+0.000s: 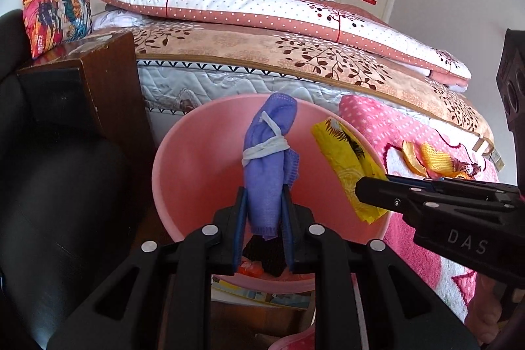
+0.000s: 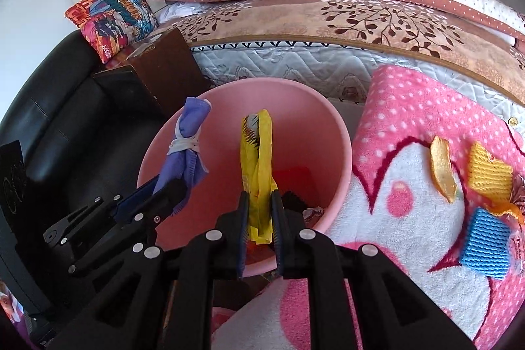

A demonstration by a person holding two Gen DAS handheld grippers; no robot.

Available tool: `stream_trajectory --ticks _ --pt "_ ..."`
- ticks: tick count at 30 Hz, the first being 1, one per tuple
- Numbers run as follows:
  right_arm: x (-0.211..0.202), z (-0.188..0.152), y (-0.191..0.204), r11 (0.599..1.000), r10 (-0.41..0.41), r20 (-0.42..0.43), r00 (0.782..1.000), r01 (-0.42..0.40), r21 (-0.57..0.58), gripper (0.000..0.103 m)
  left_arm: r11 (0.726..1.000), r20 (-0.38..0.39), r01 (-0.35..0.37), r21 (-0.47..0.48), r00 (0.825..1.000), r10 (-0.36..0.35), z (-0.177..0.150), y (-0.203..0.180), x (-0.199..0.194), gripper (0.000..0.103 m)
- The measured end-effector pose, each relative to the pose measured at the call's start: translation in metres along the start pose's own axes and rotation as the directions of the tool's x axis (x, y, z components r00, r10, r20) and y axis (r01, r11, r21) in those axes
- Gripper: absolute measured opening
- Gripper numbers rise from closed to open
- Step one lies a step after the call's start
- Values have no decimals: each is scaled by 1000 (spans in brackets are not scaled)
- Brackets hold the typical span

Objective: Collect trash
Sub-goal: 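Carry the purple cloth and yellow bag over the bucket and open both grippers, then withdraw both open grippers from the bucket back over the blanket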

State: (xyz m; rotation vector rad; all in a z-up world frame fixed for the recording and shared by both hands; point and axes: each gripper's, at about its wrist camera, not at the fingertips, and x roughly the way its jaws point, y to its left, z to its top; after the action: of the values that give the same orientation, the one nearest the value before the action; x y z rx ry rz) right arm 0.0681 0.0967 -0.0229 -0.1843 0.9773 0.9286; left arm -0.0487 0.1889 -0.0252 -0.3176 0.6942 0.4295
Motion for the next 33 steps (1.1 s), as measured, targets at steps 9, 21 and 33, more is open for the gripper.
stream_trajectory --ticks 9,21,33 --pt "-2 -3 -3 1000 -13 31 999 13 0 32 1000 -6 0 -8 1000 0 2 6 1 34" --pt "-34 -22 -11 998 -57 110 992 58 -8 34 999 5 -5 -32 1000 5 3 1 -8 34" --pt "-88 -72 -42 988 -149 196 969 141 54 35 994 -9 66 84 998 -66 -17 -59 -32 34"
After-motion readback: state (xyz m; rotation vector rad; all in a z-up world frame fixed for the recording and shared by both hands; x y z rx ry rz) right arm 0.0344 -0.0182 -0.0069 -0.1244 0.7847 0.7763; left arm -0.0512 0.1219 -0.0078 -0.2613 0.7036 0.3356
